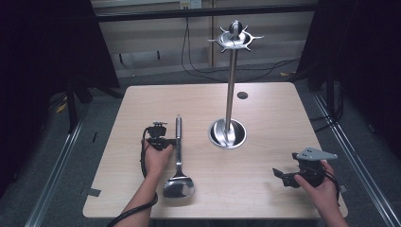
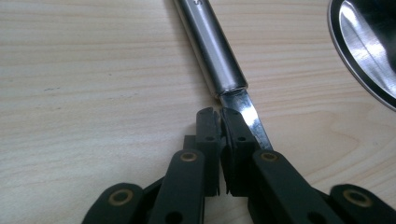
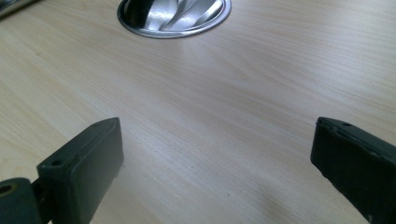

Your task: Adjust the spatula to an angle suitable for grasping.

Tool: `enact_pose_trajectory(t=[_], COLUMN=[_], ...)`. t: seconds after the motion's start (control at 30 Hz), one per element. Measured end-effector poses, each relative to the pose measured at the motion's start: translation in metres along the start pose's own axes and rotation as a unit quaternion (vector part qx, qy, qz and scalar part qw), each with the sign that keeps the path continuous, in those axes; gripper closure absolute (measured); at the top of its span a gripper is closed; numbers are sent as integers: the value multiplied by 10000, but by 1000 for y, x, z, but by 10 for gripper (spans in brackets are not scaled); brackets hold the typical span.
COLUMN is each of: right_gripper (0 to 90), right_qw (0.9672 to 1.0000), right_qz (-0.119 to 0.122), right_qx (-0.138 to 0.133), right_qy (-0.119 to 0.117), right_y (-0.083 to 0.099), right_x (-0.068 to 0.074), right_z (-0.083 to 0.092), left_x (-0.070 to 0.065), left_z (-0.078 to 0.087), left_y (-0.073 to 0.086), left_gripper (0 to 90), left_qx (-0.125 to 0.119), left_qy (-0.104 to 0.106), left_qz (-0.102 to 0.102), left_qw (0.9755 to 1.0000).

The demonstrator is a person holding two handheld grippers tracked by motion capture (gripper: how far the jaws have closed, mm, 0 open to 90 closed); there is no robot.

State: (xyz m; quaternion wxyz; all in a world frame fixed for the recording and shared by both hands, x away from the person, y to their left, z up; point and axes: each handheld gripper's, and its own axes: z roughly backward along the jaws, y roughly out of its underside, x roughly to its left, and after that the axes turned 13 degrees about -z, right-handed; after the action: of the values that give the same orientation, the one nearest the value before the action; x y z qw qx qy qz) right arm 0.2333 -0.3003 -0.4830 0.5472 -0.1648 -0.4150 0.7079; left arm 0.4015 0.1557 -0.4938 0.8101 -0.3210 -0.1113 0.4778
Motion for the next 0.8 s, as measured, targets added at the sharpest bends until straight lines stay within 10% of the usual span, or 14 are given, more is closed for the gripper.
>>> enact_pose_trajectory(t=[0.8], right_gripper=[22], right_qw=[10000], right_qz=[-11], right_qx=[-37], right_qy=[-7], right_y=[-1], right_x=[-1], right_z=[2], left_x=[-14], left_z=[-4], left_y=[-15], left_gripper=[809], left_qx=[220], left_qy=[56], left_qz=[-182], left_qw=[9996])
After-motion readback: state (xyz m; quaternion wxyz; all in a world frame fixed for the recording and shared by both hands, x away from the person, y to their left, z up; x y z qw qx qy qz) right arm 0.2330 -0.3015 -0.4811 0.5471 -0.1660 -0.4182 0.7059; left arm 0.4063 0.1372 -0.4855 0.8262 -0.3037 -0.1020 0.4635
